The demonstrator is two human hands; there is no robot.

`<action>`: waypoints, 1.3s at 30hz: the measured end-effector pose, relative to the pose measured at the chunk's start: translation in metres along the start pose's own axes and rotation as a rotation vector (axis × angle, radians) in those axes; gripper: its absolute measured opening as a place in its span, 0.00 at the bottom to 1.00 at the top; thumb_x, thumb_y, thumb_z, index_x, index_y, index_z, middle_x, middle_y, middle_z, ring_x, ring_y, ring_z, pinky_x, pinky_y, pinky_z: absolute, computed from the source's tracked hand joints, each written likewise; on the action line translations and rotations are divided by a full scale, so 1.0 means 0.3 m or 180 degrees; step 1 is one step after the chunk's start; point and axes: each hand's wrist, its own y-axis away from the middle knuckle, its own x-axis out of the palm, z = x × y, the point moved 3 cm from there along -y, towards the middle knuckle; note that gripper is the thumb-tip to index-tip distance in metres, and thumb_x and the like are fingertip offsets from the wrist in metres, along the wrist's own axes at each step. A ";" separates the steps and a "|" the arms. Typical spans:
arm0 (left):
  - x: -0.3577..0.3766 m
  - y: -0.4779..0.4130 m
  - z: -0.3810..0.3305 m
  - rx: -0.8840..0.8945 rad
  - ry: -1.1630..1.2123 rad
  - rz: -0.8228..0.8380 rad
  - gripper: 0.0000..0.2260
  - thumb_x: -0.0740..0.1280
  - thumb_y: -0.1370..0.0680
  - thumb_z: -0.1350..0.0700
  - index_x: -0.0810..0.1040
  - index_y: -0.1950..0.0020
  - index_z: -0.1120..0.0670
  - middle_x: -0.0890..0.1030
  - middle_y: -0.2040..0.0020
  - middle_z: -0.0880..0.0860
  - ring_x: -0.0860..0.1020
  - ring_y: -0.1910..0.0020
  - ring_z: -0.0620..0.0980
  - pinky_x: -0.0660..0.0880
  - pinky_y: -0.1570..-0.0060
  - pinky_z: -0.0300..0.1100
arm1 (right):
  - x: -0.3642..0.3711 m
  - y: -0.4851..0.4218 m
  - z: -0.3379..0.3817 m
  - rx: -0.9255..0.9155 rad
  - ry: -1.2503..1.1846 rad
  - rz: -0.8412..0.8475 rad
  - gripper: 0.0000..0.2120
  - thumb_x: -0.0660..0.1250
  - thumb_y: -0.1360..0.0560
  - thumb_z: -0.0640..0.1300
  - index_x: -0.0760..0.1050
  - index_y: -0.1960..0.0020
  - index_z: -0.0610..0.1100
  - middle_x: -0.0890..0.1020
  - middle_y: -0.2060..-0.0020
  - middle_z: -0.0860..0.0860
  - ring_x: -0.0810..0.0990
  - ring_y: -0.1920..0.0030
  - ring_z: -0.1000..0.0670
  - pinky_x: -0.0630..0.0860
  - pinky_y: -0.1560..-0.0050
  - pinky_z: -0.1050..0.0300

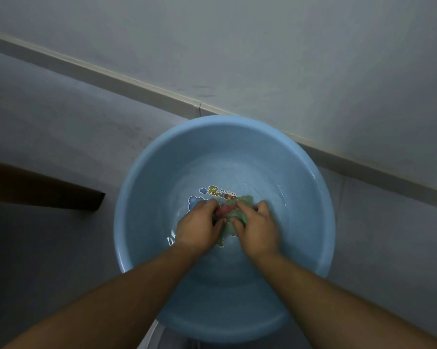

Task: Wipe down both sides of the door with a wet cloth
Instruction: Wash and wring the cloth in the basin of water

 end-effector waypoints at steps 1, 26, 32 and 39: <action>0.001 0.000 -0.004 -0.0075 -0.0010 -0.0022 0.07 0.68 0.21 0.46 0.71 0.53 0.46 0.72 0.58 0.43 0.76 0.57 0.53 0.67 0.62 0.44 | -0.002 -0.003 0.002 0.0017 0.0001 0.0010 0.21 0.70 0.22 0.52 0.75 0.29 0.58 0.73 0.42 0.47 0.76 0.41 0.42 0.74 0.42 0.50; 0.016 0.011 -0.182 -0.0494 0.2497 0.0012 0.18 0.54 0.12 0.49 0.82 0.45 0.53 0.85 0.47 0.51 0.82 0.43 0.49 0.75 0.34 0.49 | -0.035 -0.032 0.067 0.0251 -0.2141 -0.0049 0.16 0.56 0.14 0.49 0.80 0.50 0.44 0.85 0.52 0.48 0.83 0.50 0.48 0.77 0.45 0.52; 0.010 0.004 -0.126 -0.0610 0.1959 -0.0042 0.16 0.54 0.13 0.45 0.78 0.49 0.49 0.83 0.53 0.44 0.80 0.50 0.44 0.72 0.51 0.35 | -0.022 -0.034 0.048 0.0319 -0.2022 0.0026 0.16 0.58 0.16 0.53 0.72 0.59 0.47 0.78 0.63 0.52 0.77 0.58 0.47 0.70 0.57 0.54; -0.012 -0.008 -0.095 -0.0441 0.0194 -0.0052 0.13 0.57 0.15 0.43 0.74 0.40 0.49 0.81 0.43 0.54 0.80 0.43 0.61 0.72 0.51 0.49 | -0.029 -0.040 0.021 0.0121 -0.0740 -0.0070 0.14 0.66 0.20 0.53 0.76 0.37 0.49 0.67 0.40 0.47 0.80 0.50 0.40 0.77 0.44 0.50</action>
